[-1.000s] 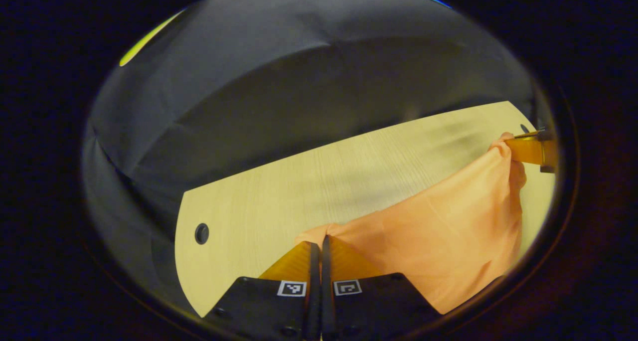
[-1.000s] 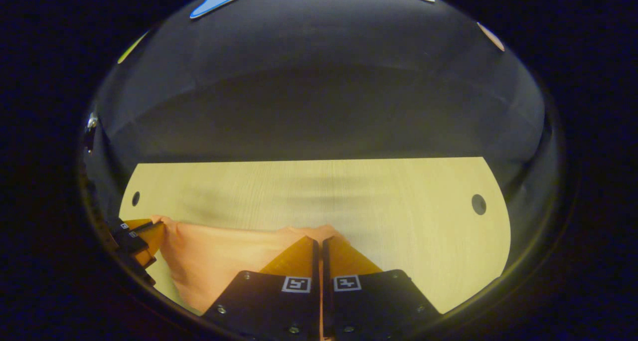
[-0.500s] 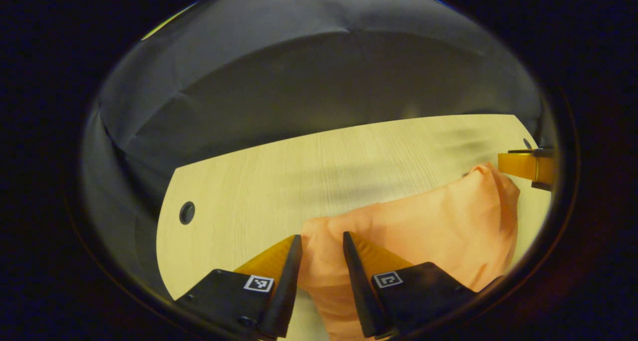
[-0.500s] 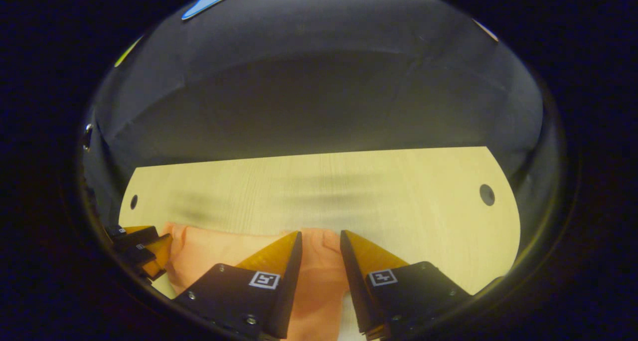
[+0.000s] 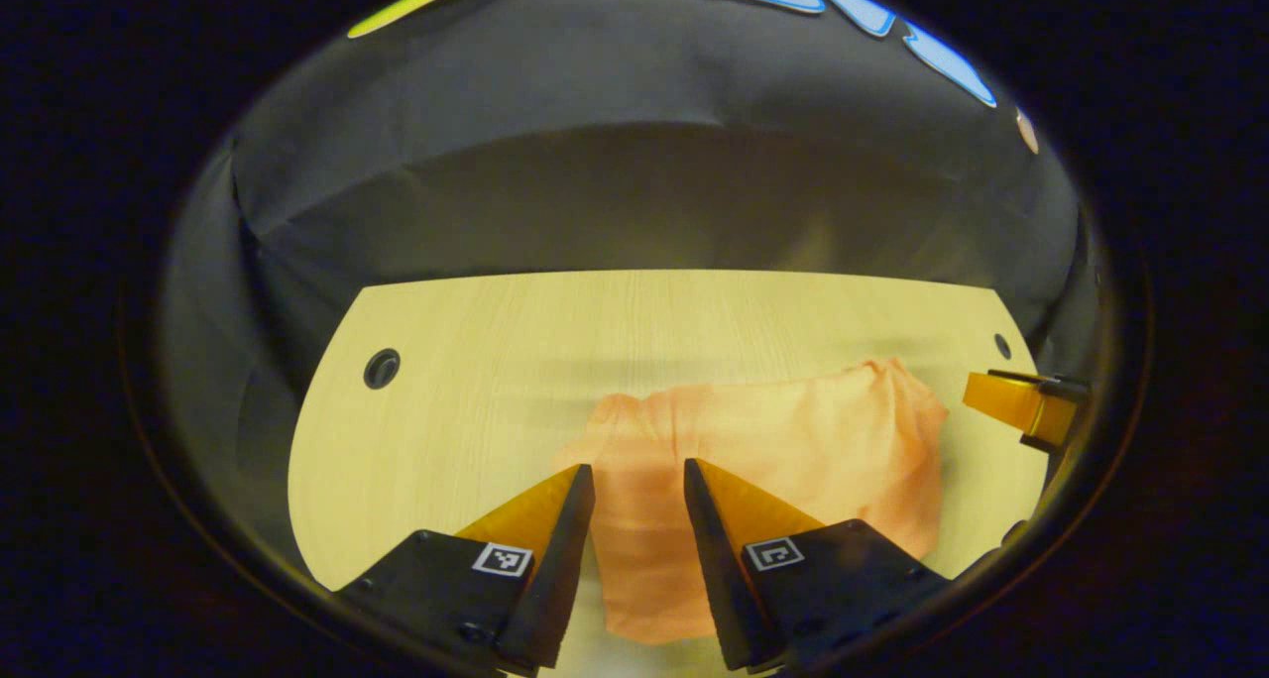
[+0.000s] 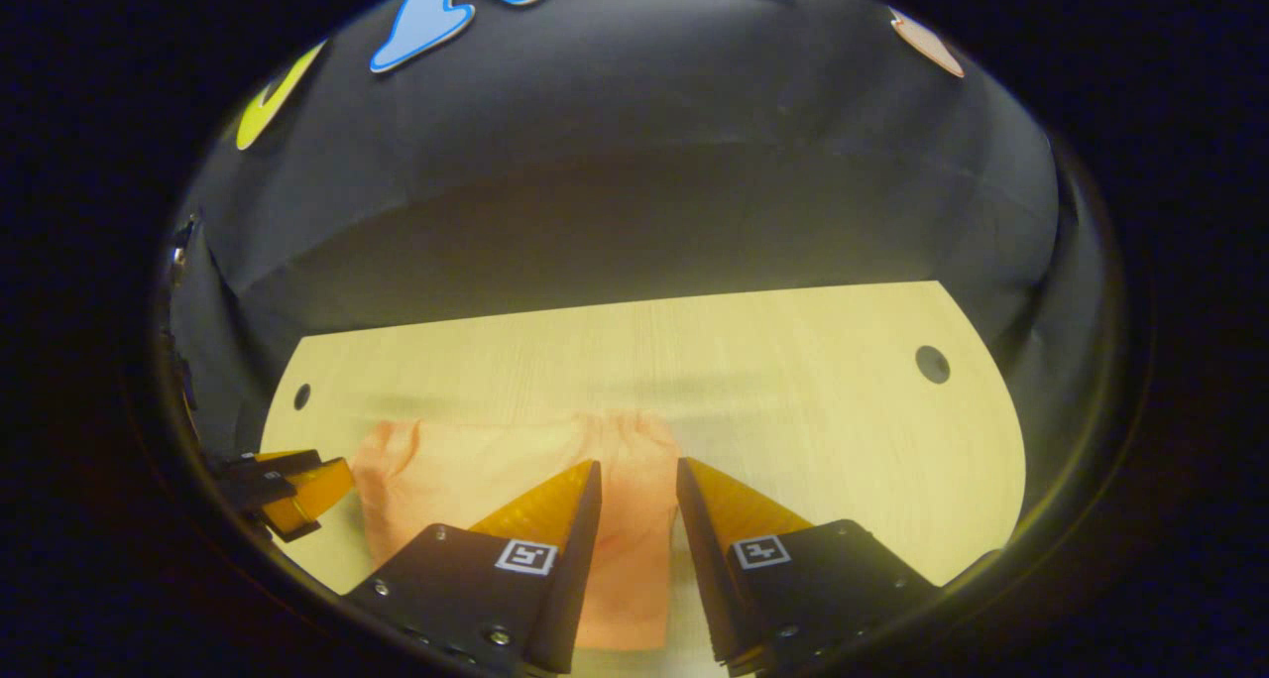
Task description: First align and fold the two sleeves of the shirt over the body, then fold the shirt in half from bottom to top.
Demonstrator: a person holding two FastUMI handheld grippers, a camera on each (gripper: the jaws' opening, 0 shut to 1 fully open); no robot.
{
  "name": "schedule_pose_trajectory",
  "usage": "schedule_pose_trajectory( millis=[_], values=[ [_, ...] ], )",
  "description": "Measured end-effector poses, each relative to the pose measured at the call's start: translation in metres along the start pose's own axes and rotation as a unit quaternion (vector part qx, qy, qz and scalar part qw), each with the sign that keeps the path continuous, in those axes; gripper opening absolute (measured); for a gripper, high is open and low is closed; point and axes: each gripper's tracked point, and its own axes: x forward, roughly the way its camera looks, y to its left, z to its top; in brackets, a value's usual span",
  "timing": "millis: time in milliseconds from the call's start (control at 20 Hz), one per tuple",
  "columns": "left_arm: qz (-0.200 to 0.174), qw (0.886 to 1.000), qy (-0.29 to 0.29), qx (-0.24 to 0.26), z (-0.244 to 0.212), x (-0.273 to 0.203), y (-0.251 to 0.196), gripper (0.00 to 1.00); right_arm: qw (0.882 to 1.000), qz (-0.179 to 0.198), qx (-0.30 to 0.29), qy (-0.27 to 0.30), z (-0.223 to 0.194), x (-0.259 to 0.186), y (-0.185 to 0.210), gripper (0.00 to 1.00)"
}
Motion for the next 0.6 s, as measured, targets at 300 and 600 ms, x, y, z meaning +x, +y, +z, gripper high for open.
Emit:
schedule_pose_trajectory(
  millis=[300,600],
  values=[
    [-0.013,0.999,-0.031,-0.007,-0.007,-0.075,-0.007,0.64,1.0,0.005,0.002,-0.025,-0.011,-0.071,0.003,0.5],
    [-0.025,0.997,-0.069,-0.009,-0.022,-0.16,-0.013,0.64,0.997,0.015,-0.003,-0.078,-0.016,-0.151,0.013,0.5]
  ],
)
